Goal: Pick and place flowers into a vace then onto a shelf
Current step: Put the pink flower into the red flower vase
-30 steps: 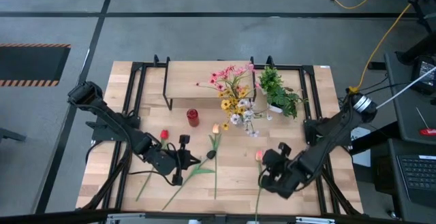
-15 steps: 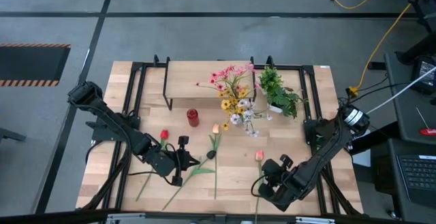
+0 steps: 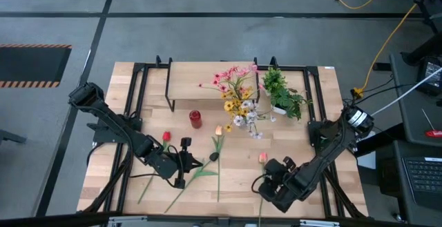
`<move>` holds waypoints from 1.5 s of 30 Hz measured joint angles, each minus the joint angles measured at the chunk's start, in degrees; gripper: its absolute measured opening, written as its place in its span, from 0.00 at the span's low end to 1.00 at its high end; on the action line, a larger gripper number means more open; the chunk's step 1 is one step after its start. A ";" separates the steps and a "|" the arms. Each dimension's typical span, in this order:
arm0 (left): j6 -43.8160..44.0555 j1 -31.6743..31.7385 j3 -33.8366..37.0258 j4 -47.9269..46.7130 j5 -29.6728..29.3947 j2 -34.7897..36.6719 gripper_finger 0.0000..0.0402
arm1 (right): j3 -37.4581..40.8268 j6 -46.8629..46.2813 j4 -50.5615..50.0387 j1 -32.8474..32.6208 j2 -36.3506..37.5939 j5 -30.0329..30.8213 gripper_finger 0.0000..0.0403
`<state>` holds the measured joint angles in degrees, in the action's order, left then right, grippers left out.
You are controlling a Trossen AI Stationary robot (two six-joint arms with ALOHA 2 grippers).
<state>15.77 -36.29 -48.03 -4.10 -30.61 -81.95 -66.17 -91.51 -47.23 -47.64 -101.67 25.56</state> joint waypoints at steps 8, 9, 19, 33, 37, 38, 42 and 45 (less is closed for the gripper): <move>0.00 0.00 0.00 0.00 0.02 0.00 0.01 | 0.02 -2.97 -0.95 2.60 0.00 0.48 0.44; 0.00 0.00 0.00 0.00 0.02 0.00 0.01 | 0.02 -2.97 -0.87 2.62 0.00 0.48 0.44; 0.00 0.00 0.02 -0.02 0.02 0.00 0.01 | 0.04 -5.81 -0.74 2.38 -4.64 -0.22 0.44; 0.00 0.00 0.04 -0.04 0.02 0.00 0.01 | -0.02 -6.16 0.62 3.04 -9.44 -2.32 0.44; 0.00 0.00 0.04 -0.04 0.02 0.00 0.00 | 0.00 -6.18 1.33 3.12 -9.50 -2.20 0.44; 0.00 0.00 0.04 -0.03 0.02 0.00 0.01 | 0.00 -6.18 1.59 3.14 -9.52 -2.09 0.44; 0.00 0.00 0.04 -0.04 0.02 -0.02 0.01 | 0.00 -8.77 1.88 3.23 -9.55 -1.94 0.44; 0.00 0.00 0.04 -0.03 0.02 -0.02 0.01 | 0.00 -9.39 1.75 3.23 -9.55 -1.93 0.42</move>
<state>15.77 -36.29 -47.99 -4.13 -30.59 -81.97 -66.17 -100.90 -45.47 -44.40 -111.22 23.64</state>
